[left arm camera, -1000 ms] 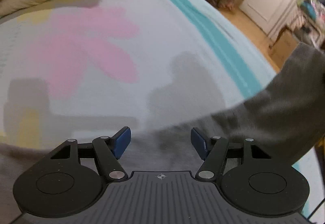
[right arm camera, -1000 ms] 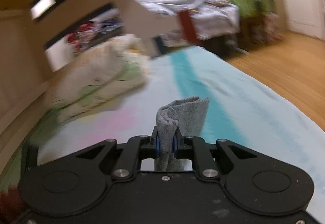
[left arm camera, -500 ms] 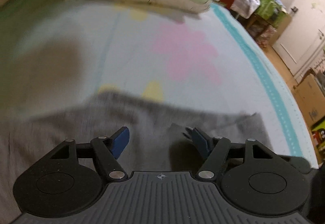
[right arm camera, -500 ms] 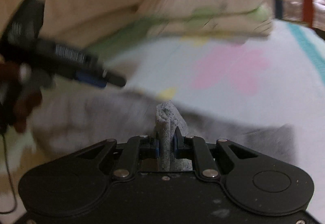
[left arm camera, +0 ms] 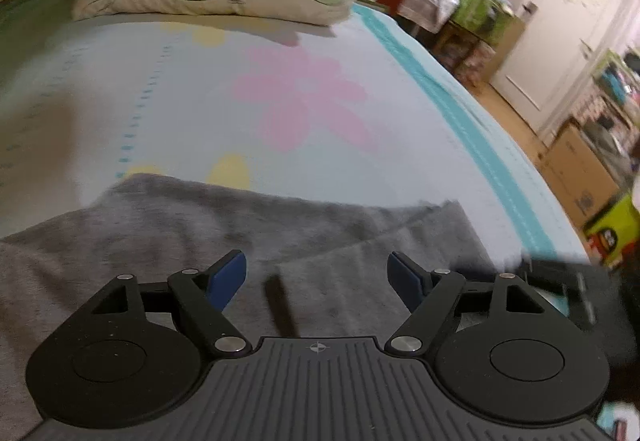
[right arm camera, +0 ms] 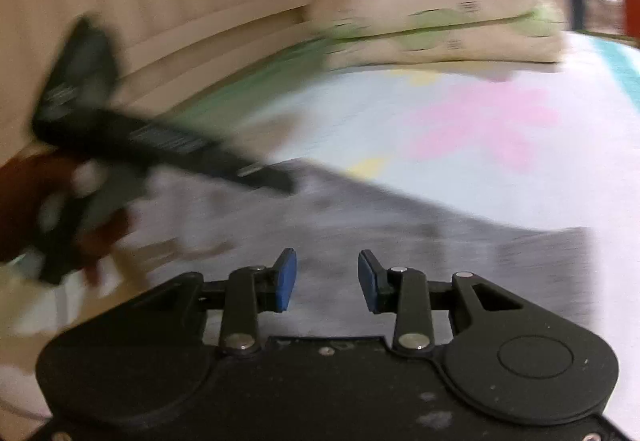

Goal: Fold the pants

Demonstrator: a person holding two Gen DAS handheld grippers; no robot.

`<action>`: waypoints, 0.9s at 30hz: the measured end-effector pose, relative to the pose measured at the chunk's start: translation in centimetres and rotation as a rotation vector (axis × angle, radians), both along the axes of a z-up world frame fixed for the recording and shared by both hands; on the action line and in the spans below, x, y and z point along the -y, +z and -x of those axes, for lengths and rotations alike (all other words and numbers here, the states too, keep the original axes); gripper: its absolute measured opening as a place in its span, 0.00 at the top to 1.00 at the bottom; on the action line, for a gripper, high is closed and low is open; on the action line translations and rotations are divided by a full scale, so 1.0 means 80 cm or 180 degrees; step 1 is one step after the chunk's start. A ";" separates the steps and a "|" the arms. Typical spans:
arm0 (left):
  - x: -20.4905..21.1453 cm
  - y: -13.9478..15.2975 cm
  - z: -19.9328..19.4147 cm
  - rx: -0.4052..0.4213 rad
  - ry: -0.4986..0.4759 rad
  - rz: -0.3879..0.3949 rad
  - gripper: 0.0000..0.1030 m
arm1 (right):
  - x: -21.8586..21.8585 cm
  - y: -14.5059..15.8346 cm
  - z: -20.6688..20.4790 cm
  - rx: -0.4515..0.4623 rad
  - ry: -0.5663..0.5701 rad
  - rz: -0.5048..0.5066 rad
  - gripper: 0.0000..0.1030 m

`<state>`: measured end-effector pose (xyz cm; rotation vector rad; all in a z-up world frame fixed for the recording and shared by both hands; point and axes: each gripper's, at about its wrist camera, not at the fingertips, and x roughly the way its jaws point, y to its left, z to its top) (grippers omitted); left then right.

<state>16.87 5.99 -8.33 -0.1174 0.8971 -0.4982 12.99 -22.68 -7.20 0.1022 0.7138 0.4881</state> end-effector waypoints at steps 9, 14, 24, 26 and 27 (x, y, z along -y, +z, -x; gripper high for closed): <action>0.067 -0.052 0.050 -0.0141 -0.0662 -0.0429 0.25 | 0.072 -0.040 -0.046 -0.0380 -0.0819 0.0496 0.71; 0.072 -0.085 0.068 -0.0238 -0.0741 -0.0610 0.25 | 0.077 -0.073 -0.040 -0.0575 -0.0858 0.0536 0.77; 0.075 -0.066 0.086 -0.0028 -0.0799 -0.0667 0.25 | 0.048 -0.028 -0.016 -0.0203 -0.0467 0.0411 0.72; 0.074 -0.068 0.092 -0.0094 -0.0841 -0.0686 0.25 | 0.032 -0.030 -0.006 -0.0313 -0.0296 0.0318 0.72; 0.072 -0.068 0.095 -0.0134 -0.0825 -0.0674 0.25 | 0.021 -0.036 0.000 -0.0381 -0.0199 0.0324 0.72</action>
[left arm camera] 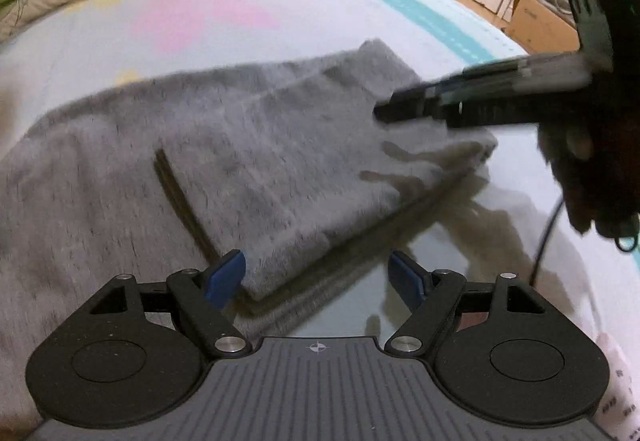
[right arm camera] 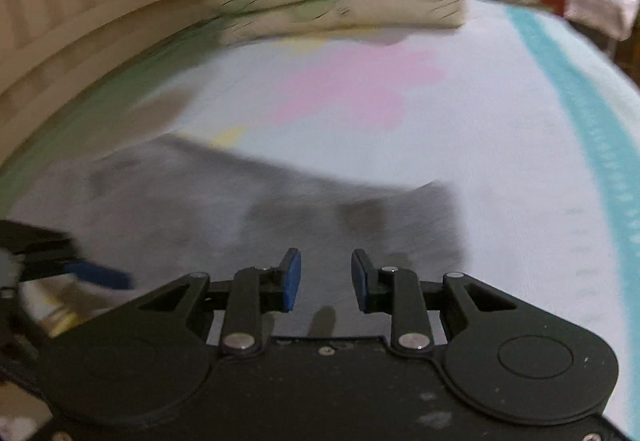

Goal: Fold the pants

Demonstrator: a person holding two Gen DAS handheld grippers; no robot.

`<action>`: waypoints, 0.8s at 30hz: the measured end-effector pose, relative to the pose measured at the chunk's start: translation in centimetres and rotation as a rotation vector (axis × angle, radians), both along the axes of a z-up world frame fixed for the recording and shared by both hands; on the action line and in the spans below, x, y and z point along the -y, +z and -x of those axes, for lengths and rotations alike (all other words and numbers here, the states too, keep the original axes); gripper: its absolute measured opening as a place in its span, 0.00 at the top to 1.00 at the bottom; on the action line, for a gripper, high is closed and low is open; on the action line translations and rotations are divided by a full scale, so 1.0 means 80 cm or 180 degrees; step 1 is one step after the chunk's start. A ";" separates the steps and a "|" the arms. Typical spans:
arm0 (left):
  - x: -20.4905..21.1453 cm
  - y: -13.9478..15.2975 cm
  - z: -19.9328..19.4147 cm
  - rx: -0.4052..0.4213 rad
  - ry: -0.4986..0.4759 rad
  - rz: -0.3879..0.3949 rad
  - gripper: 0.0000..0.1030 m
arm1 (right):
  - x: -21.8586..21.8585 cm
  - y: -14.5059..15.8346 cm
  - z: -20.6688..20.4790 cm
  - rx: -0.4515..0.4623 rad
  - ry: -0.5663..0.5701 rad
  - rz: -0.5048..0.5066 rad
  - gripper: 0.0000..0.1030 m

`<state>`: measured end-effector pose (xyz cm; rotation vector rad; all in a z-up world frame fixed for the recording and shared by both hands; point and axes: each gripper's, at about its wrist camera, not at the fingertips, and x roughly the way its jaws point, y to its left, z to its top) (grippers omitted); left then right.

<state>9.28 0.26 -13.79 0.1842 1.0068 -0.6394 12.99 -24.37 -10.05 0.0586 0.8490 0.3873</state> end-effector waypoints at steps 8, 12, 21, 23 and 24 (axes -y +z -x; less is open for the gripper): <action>-0.067 0.012 0.014 -0.0148 0.0549 0.0140 0.25 | -0.050 -0.017 0.029 -0.0230 0.0489 0.0288 0.68; -0.116 0.028 0.012 -0.0090 0.1068 0.0270 0.25 | -0.055 0.002 0.015 -0.0165 0.0497 0.0226 0.68; -0.240 0.045 0.030 -0.0067 0.2227 0.0475 0.24 | -0.098 0.017 -0.014 -0.0147 0.0747 0.0045 0.68; -0.254 0.040 0.043 -0.0111 0.2354 0.0464 0.24 | -0.109 0.020 -0.014 -0.0160 0.0808 0.0010 0.68; -0.260 0.035 0.050 -0.0163 0.2408 0.0466 0.22 | -0.116 0.019 -0.015 -0.0167 0.0843 -0.0001 0.68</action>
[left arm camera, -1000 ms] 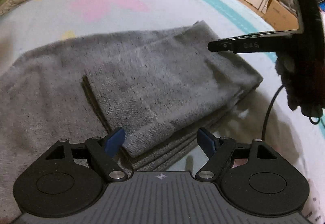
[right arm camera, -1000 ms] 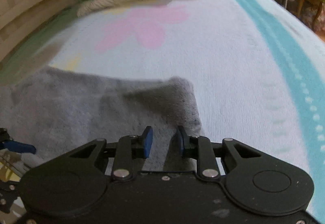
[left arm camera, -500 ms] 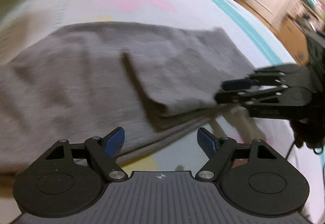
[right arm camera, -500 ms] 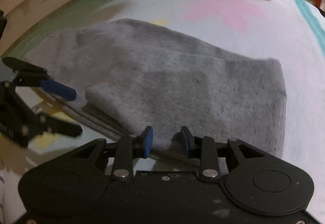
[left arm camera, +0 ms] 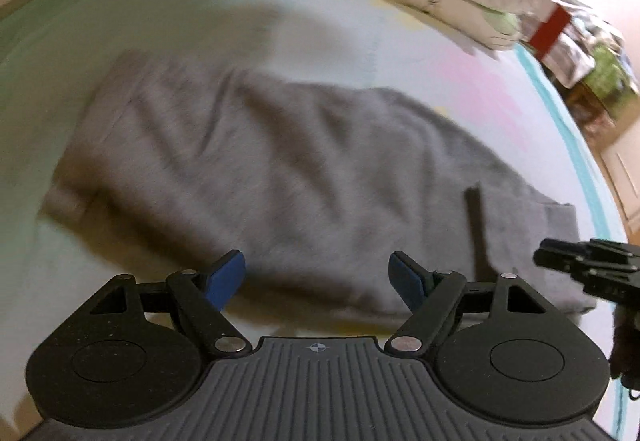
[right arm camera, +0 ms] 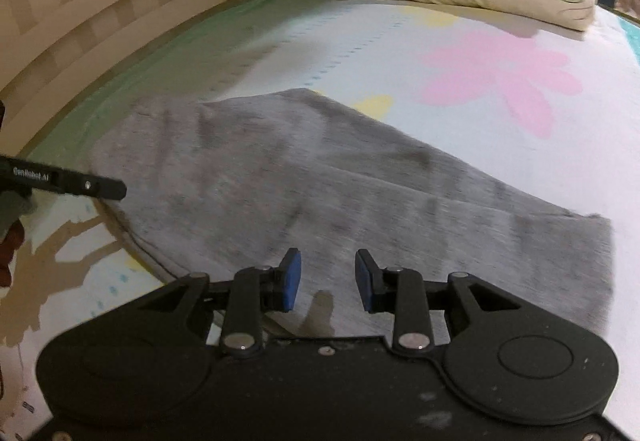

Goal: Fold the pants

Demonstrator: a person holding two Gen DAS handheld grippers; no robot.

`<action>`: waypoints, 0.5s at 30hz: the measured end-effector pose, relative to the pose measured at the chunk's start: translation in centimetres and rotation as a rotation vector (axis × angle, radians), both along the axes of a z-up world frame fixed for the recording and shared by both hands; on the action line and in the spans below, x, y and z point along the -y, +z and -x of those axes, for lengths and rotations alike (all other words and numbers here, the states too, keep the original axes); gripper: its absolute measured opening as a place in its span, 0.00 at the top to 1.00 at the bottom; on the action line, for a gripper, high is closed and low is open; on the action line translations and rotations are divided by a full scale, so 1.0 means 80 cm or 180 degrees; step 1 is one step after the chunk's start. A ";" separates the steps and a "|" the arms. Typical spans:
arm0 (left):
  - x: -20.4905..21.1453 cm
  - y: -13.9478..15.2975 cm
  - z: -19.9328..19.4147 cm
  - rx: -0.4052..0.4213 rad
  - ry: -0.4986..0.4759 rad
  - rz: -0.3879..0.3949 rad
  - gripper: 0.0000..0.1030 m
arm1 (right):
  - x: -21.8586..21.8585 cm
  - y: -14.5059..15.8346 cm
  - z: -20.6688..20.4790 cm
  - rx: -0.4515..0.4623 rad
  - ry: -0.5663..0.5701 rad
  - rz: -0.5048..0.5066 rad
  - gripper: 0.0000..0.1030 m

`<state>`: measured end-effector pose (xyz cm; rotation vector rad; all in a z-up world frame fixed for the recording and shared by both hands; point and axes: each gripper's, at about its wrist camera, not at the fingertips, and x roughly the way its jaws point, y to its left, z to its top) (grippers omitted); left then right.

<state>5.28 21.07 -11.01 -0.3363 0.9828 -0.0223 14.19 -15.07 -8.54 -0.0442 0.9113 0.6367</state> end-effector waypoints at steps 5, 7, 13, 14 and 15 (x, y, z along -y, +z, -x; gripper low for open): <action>-0.024 -0.028 0.019 -0.0222 0.0234 0.0231 0.15 | -0.028 -0.005 -0.011 -0.0072 0.0124 -0.0028 0.68; -0.038 -0.027 0.018 -0.0111 0.0288 0.0320 0.11 | -0.038 -0.006 -0.016 -0.0097 0.0166 -0.0033 0.68; -0.079 -0.032 0.004 0.0051 0.0640 0.0641 0.05 | -0.064 -0.004 -0.031 -0.0126 0.0256 -0.0082 0.68; -0.086 -0.033 0.002 0.0098 0.0727 0.0698 0.05 | -0.068 -0.003 -0.035 -0.0137 0.0266 -0.0094 0.68; -0.092 -0.034 0.000 0.0139 0.0807 0.0750 0.05 | -0.071 -0.003 -0.038 -0.0149 0.0278 -0.0102 0.68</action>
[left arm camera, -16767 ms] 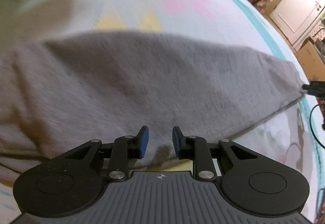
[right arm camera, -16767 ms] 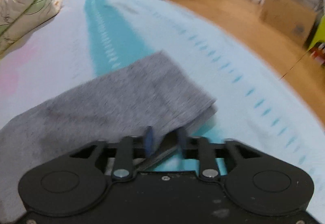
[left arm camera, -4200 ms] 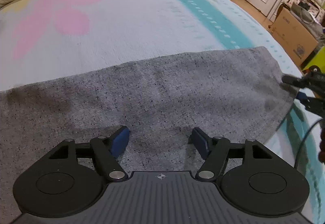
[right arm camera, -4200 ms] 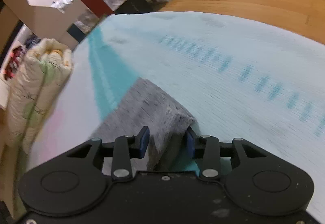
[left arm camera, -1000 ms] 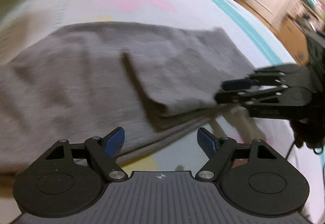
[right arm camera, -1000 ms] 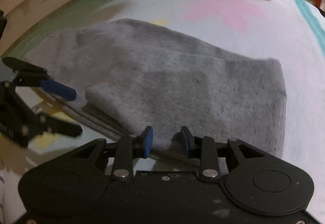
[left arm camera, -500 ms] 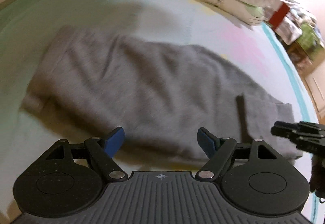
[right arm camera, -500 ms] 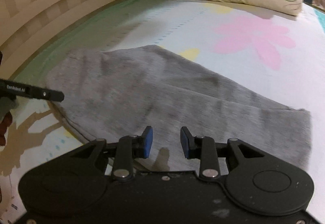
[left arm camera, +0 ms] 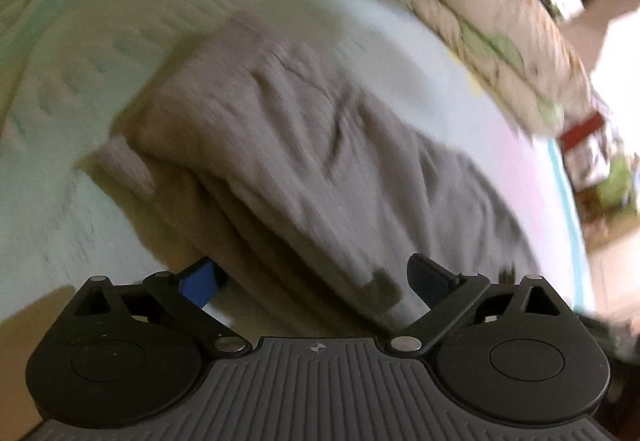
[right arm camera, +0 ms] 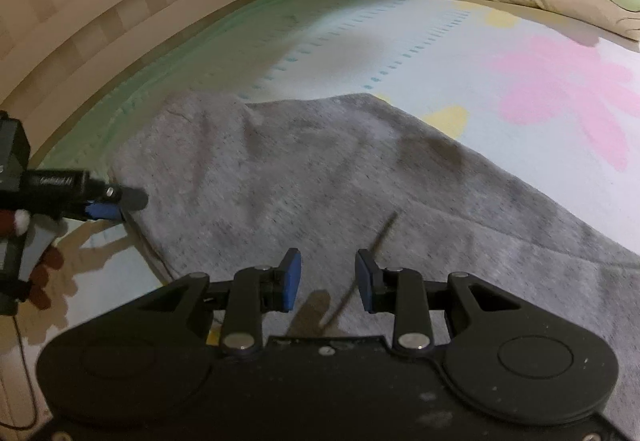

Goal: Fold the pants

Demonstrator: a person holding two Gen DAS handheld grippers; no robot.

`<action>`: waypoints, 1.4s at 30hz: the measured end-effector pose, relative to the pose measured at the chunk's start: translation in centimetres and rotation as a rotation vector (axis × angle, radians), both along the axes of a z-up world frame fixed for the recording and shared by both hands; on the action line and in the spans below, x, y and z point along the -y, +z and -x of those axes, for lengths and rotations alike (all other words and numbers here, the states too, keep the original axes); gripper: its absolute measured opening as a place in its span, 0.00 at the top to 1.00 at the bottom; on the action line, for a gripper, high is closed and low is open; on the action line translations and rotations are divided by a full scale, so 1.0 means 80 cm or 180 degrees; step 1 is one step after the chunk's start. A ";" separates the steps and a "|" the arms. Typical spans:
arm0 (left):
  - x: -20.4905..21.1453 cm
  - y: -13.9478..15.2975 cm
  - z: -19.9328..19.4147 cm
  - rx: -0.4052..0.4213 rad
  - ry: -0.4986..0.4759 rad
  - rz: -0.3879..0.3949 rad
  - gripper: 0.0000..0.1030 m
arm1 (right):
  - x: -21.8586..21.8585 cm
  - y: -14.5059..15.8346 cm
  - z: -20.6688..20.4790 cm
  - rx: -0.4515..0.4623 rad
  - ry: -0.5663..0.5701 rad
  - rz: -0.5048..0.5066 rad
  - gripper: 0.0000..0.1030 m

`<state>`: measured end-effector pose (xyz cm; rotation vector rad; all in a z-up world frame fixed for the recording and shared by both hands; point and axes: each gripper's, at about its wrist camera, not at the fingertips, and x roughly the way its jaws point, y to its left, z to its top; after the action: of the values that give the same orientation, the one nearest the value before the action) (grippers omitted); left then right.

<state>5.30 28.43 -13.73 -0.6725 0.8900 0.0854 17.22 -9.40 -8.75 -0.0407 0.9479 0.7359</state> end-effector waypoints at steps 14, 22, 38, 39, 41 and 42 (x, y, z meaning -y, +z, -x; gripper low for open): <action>-0.024 -0.003 -0.024 0.0211 0.0241 0.0120 0.01 | -0.062 0.004 -0.111 0.0136 0.0228 0.0141 0.81; -0.021 -0.004 -0.019 0.0259 0.0263 0.0059 0.02 | -0.127 -0.038 -0.188 -0.0080 -0.0078 0.0221 0.96; -0.023 0.003 -0.019 0.0166 0.0137 -0.0291 0.59 | -0.115 -0.018 -0.113 -0.0298 -0.0028 -0.0100 0.94; -0.021 0.004 -0.019 0.0178 0.0126 -0.0313 0.62 | -0.114 -0.015 -0.094 -0.0336 0.0086 -0.0105 0.94; -0.012 0.009 -0.019 0.0207 0.0074 -0.0454 0.66 | -0.113 -0.013 -0.061 -0.0419 0.0285 -0.0086 0.93; -0.007 0.012 -0.019 0.0236 0.0045 -0.0545 0.69 | -0.112 -0.014 -0.043 -0.0461 0.0375 -0.0064 0.93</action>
<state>6.82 28.98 -12.77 -0.5190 0.7970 0.1467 20.65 -0.45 -9.84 -0.0261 1.0829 0.8660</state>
